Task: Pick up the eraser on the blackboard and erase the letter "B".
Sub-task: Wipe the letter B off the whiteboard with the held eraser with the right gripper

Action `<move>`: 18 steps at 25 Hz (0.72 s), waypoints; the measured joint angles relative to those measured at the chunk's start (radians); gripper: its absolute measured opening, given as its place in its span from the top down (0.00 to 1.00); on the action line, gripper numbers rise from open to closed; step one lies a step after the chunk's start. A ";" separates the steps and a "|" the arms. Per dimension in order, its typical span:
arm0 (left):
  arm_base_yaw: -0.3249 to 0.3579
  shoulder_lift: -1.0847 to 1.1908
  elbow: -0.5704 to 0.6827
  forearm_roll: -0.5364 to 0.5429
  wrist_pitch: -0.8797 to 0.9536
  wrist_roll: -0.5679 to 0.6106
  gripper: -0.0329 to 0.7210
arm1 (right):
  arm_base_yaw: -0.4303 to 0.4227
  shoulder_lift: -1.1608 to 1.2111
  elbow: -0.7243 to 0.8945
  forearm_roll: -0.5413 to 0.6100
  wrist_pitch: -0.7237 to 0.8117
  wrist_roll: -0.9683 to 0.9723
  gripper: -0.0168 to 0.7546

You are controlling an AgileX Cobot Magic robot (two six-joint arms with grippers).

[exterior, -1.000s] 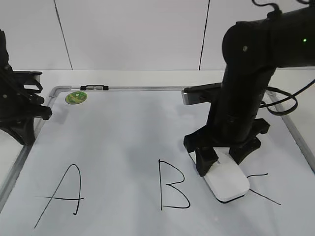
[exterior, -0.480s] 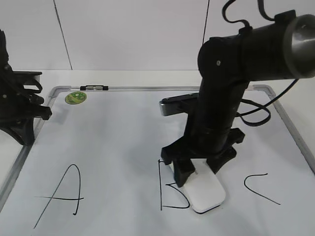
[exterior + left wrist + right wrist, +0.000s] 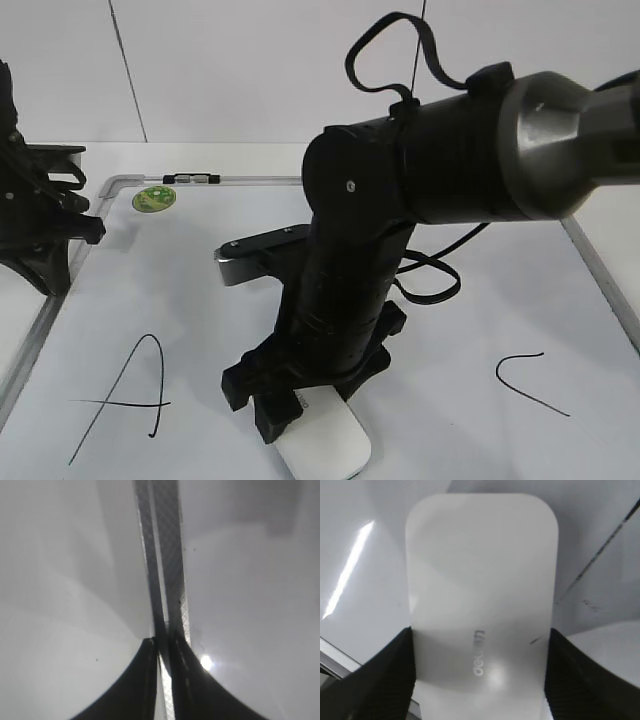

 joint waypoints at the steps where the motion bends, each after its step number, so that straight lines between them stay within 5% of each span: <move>1: 0.000 0.000 0.000 0.000 0.000 0.000 0.90 | 0.002 0.000 0.000 0.002 0.000 0.000 0.29; 8: 0.000 0.000 0.000 0.000 0.002 0.000 0.90 | -0.050 0.002 0.000 0.033 -0.002 -0.001 0.29; 18: 0.000 0.000 0.000 0.000 0.004 0.000 0.90 | -0.266 0.000 -0.005 -0.096 0.033 0.090 0.29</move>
